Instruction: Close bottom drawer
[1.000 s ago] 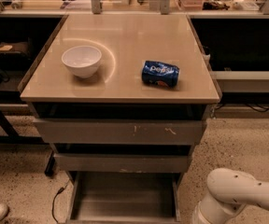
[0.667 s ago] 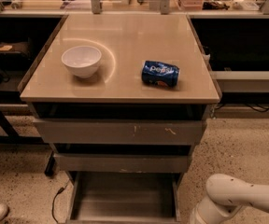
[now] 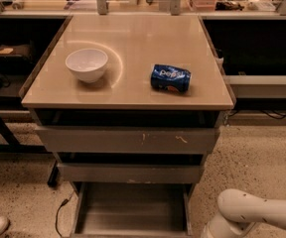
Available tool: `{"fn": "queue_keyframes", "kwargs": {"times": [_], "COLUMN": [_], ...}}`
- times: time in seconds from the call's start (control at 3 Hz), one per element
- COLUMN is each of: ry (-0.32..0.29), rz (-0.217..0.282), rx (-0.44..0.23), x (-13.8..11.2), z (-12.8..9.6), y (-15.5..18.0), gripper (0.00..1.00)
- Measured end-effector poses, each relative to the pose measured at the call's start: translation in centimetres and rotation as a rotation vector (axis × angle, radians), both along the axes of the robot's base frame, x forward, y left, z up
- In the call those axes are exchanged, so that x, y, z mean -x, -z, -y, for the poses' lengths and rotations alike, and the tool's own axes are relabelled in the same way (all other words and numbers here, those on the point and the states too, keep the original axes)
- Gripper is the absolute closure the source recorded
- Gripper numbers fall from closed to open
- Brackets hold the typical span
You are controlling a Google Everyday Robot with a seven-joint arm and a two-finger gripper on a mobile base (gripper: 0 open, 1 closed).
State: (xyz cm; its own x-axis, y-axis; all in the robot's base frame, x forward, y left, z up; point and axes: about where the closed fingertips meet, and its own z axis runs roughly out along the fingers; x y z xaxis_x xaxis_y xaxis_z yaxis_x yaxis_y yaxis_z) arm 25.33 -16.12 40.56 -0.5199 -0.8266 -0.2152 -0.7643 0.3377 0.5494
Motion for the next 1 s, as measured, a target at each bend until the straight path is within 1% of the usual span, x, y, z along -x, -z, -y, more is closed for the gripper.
{"fn": "queue_keyframes", "kwargs": {"times": [0.33, 0.67, 1.0], "ry": [0.006, 0.023, 0.054], "rz": [-0.034, -0.073, -0.148], "rx": [-0.005, 0.005, -0.009], "x": [0.7, 0.4, 0.8], "z": [-0.1, 0.2, -1.2], "y": [1.0, 5.6, 11.7], "gripper": [1.00, 1.00, 1.00]}}
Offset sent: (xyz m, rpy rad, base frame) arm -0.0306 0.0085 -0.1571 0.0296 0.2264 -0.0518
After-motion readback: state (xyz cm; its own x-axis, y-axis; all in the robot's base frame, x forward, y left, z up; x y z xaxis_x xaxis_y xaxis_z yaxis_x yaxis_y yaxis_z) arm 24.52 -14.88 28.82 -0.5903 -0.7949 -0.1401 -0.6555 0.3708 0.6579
